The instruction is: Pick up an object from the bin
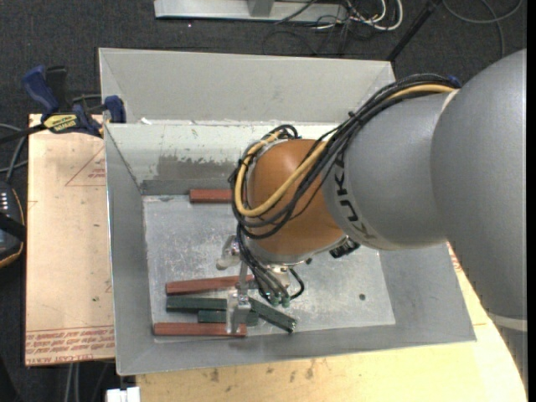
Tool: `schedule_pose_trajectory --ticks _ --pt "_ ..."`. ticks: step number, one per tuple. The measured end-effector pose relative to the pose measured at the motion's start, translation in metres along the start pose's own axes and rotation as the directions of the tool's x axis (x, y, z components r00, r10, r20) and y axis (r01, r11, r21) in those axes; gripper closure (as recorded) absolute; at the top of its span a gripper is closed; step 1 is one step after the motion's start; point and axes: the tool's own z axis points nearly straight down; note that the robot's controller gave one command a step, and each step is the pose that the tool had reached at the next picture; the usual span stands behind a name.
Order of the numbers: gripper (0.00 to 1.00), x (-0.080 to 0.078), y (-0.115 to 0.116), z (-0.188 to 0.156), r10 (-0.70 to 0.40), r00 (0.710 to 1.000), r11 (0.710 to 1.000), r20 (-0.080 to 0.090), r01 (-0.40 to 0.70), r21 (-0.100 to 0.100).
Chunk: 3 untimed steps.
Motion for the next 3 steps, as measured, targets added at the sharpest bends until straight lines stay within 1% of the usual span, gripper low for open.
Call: schedule_pose_trajectory --ticks 1,2,3 --pt "1.0 -0.001 0.008 0.05 0.026 0.999 1.0 0.042 -0.025 -0.011" --pt "1.0 -0.001 0.008 0.05 0.026 0.999 1.0 0.042 -0.025 -0.011" --pt "1.0 -0.035 0.005 -0.091 0.002 1.0 1.0 0.005 -0.002 0.0"
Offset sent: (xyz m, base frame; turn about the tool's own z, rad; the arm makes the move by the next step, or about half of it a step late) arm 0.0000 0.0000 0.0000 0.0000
